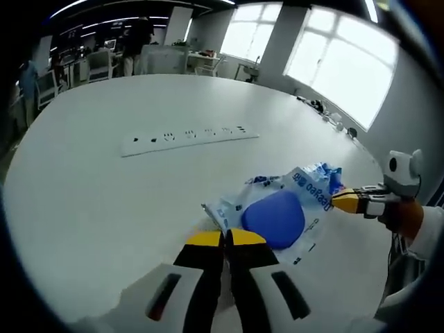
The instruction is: Arrange the tabletop items into an orderly group along one side of the table until the central work area is clear of visible clutter.
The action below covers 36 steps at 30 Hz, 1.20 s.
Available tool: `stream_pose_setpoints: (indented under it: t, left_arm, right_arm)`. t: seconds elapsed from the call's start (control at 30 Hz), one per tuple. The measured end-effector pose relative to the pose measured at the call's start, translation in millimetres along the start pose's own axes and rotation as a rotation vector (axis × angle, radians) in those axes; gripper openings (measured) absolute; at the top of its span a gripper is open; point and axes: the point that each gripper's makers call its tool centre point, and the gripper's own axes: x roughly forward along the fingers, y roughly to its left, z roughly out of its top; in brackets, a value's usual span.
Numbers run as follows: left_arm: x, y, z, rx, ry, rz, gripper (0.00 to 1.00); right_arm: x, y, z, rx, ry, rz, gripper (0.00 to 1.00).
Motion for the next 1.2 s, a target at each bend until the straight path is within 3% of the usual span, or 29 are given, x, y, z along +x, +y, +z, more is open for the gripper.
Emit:
stream_pose_setpoints:
  t: [0.37, 1.2]
  left_arm:
    - [2.8, 3.8, -6.4, -0.009, 0.014, 0.017, 0.03]
    - [-12.4, 7.4, 3.9, -0.059, -0.046, 0.013, 0.12]
  right_arm:
    - [-1.1, 0.8, 1.0, -0.001, -0.012, 0.001, 0.00]
    - [-17.8, -1.7, 3.1, 0.000, -0.036, -0.039, 0.11]
